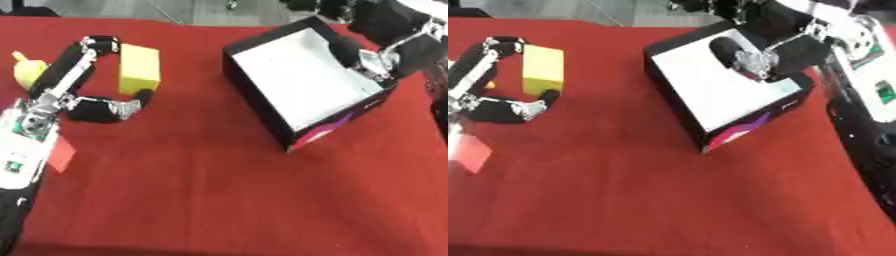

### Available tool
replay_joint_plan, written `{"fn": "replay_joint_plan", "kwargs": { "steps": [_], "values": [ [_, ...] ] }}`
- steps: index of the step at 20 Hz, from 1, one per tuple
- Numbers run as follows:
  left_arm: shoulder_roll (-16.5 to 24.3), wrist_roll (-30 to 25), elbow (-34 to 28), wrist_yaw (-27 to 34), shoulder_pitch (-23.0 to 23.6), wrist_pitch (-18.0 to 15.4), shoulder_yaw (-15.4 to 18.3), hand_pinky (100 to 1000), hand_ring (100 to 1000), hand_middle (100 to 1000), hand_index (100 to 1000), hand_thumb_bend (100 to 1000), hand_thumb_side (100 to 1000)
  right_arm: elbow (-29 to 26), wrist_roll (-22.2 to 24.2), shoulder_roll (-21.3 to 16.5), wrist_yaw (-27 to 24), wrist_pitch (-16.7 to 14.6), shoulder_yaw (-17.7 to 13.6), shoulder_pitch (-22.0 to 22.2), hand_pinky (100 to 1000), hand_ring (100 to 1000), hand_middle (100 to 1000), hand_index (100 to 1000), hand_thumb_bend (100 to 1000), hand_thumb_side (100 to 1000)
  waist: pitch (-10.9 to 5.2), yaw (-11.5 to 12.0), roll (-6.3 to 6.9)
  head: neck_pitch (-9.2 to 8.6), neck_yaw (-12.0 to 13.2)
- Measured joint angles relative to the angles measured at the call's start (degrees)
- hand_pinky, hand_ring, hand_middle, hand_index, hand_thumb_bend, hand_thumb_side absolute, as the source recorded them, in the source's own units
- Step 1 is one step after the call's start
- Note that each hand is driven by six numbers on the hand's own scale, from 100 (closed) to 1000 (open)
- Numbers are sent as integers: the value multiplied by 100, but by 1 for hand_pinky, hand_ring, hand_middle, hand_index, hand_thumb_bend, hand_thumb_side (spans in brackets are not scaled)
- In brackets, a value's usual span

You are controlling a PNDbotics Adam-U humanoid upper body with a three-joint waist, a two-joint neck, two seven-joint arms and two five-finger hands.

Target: Pick up the objects with one hand, pass them to the other hand, and then place them into the box on the other side of the table.

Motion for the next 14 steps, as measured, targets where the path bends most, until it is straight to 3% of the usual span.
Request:
{"fn": "replay_joint_plan", "kwargs": {
  "steps": [14],
  "values": [
    [-686,726,-270,-1092,-8,-108,-109,803,662,538,586,100,249,548,-52,226,699,-255,382,-496,986,966,1000,1000,100,232,29,95,-19,-20,-89]
  ]
}}
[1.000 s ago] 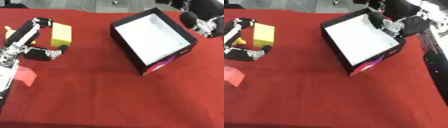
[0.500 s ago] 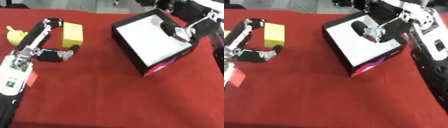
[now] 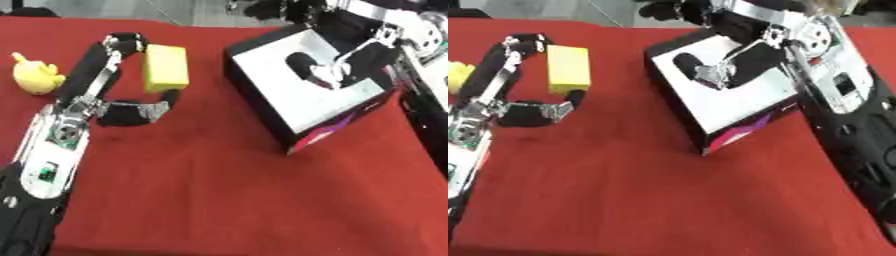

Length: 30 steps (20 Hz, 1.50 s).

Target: Pick up the objects with one hand, pass them to the other hand, and then place them into the box on the other side of the table.

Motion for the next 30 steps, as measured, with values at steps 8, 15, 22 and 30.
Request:
{"fn": "replay_joint_plan", "kwargs": {
  "steps": [8,15,22,30],
  "values": [
    [-366,248,23,-324,-24,-103,-119,802,654,530,584,100,272,419,-394,149,374,-51,160,-245,981,961,1000,1000,100,226,0,81,-33,55,-211],
    [-501,396,93,-446,-86,-134,-171,798,650,529,584,100,257,593,-419,197,661,-205,265,-325,989,970,1000,1000,100,200,0,108,-33,61,-322],
    [-667,546,195,-584,-145,-116,-172,798,646,525,583,100,279,648,-145,241,758,-281,314,-373,1000,980,1000,1000,100,198,0,127,-47,62,-342],
    [-744,631,248,-599,-159,-94,-172,796,630,510,575,100,322,692,79,246,772,-372,344,-409,1000,987,1000,1000,100,200,0,145,-47,59,-353]
  ]
}}
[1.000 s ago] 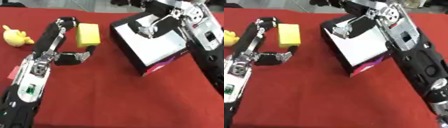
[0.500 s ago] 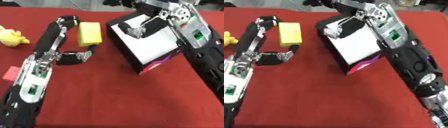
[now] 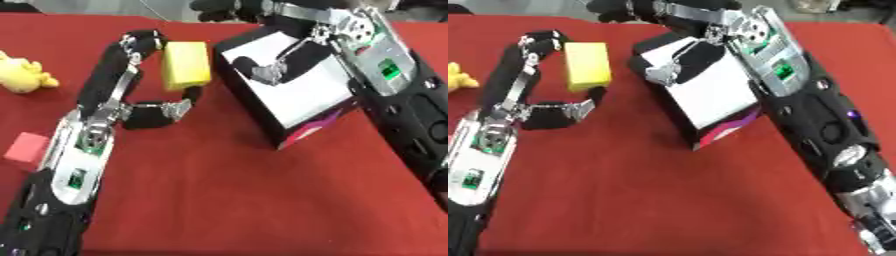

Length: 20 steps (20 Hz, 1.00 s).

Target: Pick up the objects with one hand, pass them to the other hand, and then place them into the box on the other side of the table.

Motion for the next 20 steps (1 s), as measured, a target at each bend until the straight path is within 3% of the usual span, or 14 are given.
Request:
{"fn": "replay_joint_plan", "kwargs": {
  "steps": [12,20],
  "values": [
    [-222,286,218,51,-39,-158,-40,785,613,493,568,100,342,486,77,147,396,-217,39,-116,1000,998,1000,1000,100,208,9,94,-56,-2,-190],
    [-235,456,315,-60,-61,-196,-42,782,609,489,567,100,350,563,248,151,442,-46,104,-116,1000,1000,1000,1000,100,209,13,95,-73,-1,-234]
  ]
}}
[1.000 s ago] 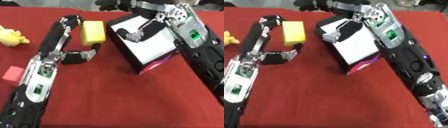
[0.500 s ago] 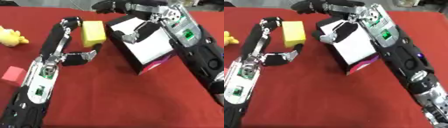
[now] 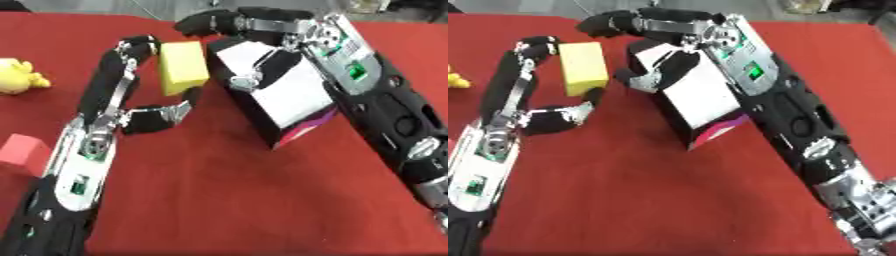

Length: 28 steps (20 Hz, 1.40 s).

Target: Pick up the objects with one hand, pass them to the other hand, and then place them into the box on the other side of the table.

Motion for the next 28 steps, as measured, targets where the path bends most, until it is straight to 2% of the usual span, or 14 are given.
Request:
{"fn": "replay_joint_plan", "kwargs": {
  "steps": [7,28],
  "values": [
    [-45,110,95,-34,-56,3,1,776,607,488,566,100,348,43,49,13,-21,49,96,5,1000,1000,1000,1000,100,211,2,-1,-17,2,-107],
    [-98,240,308,-146,-101,27,2,775,605,485,566,100,357,126,98,39,-38,98,229,33,1000,1000,1000,1000,100,202,35,11,-69,-2,-155]
  ]
}}
